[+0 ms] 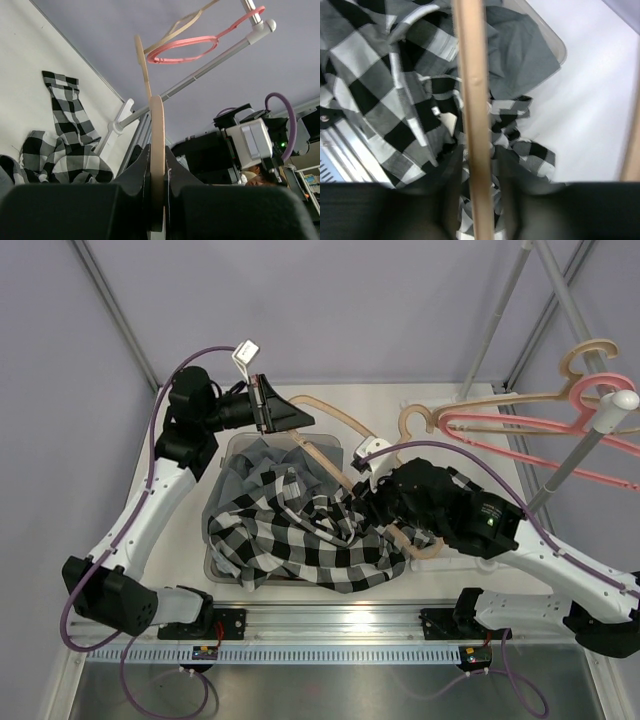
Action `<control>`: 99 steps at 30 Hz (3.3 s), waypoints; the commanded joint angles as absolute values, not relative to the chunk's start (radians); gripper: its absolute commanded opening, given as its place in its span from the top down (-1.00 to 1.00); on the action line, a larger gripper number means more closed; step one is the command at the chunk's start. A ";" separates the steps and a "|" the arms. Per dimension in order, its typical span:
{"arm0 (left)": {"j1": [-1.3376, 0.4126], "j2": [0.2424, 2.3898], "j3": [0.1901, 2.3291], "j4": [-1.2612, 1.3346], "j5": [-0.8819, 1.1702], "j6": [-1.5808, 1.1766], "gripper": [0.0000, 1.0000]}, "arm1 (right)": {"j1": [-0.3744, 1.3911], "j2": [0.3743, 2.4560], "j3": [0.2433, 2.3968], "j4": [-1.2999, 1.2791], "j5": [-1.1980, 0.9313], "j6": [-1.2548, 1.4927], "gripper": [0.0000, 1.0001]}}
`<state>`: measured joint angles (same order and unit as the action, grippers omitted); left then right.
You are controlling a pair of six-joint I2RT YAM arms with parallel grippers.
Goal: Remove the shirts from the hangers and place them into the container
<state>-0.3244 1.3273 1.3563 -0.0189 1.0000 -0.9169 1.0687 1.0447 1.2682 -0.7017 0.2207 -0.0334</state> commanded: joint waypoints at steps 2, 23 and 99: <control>-0.327 1.207 1.248 0.234 0.997 -0.997 1.00 | 1.071 1.043 1.353 -0.773 0.455 -0.006 -0.45; -0.362 1.379 1.282 0.659 0.702 -0.776 1.00 | 1.204 0.847 1.291 -0.850 0.029 0.259 1.00; -0.584 1.061 1.467 -0.411 0.005 -0.327 -0.97 | 1.194 1.440 0.859 -0.543 0.677 0.910 -0.99</control>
